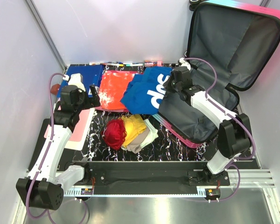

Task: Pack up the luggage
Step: Place the clothes in the luggage.

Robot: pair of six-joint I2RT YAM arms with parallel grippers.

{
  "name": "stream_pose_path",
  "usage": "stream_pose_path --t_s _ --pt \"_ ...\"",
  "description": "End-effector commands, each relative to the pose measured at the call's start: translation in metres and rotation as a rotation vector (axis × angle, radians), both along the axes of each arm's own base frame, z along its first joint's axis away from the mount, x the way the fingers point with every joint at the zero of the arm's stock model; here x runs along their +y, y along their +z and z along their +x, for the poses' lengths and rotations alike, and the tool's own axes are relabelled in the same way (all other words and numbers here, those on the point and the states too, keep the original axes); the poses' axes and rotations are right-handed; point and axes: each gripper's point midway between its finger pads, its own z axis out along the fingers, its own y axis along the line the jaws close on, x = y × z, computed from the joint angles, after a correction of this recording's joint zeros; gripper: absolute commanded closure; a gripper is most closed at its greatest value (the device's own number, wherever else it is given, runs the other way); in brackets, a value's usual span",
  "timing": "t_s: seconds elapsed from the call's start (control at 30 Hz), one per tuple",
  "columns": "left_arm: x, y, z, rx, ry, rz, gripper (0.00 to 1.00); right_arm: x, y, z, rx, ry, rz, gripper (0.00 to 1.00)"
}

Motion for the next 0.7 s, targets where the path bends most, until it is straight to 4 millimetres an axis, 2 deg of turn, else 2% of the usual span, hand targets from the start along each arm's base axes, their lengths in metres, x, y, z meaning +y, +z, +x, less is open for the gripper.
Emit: stream_pose_path --t_s 0.0,0.27,0.5,0.67 --pt "-0.006 0.008 0.004 -0.037 -0.029 -0.012 0.01 -0.044 0.029 0.002 -0.09 -0.12 -0.046 1.0" --pt "-0.007 0.007 0.004 -0.034 -0.032 -0.012 0.01 -0.092 0.005 -0.006 -0.044 -0.221 -0.116 1.0" --pt "-0.006 0.008 0.005 -0.037 -0.03 -0.01 0.01 -0.122 -0.024 -0.022 0.023 -0.29 -0.167 1.0" --pt "-0.006 0.006 0.005 -0.031 -0.029 -0.011 0.01 -0.137 -0.038 -0.031 0.046 -0.338 -0.202 1.0"
